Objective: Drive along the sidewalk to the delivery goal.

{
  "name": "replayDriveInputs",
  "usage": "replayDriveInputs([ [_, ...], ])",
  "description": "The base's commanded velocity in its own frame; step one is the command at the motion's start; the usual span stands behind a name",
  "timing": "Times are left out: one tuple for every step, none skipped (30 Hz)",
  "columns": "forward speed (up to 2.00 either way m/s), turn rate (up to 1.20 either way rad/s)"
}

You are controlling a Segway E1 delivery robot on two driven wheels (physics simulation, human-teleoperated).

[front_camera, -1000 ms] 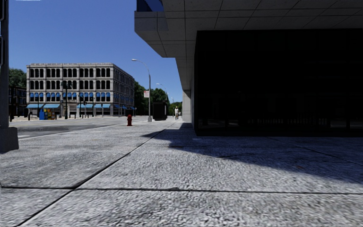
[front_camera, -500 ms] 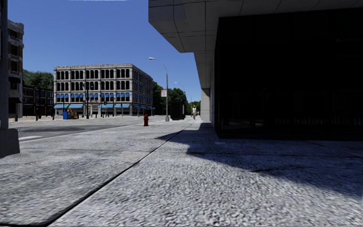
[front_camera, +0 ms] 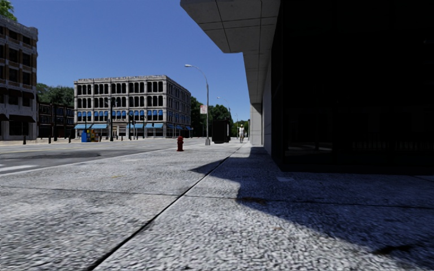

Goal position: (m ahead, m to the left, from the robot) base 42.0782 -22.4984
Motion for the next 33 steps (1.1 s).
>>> replayDriveInputs([
  [2.0,0.0],
  [2.0,0.0],
  [2.0,0.0],
  [2.0,0.0],
  [2.0,0.0],
  [2.0,0.0],
  [2.0,0.0],
  [2.0,0.0],
  [2.0,0.0],
  [2.0,0.0],
  [2.0,0.0],
  [2.0,0.0],
  [2.0,0.0],
  [2.0,0.0],
  [2.0,0.0],
  [2.0,0.0],
  [2.0,0.0],
  [2.0,0.0],
  [2.0,0.0],
  [2.0,0.0],
  [2.0,0.0],
  [2.0,0.0],
  [2.0,0.0],
  [2.0,0.0],
  [2.0,0.0],
  [2.0,0.0],
  [2.0,0.0],
  [2.0,0.0],
  [2.0,0.0],
  [2.0,0.0],
  [2.0,0.0],
  [2.0,0.0],
  [2.0,0.0],
])
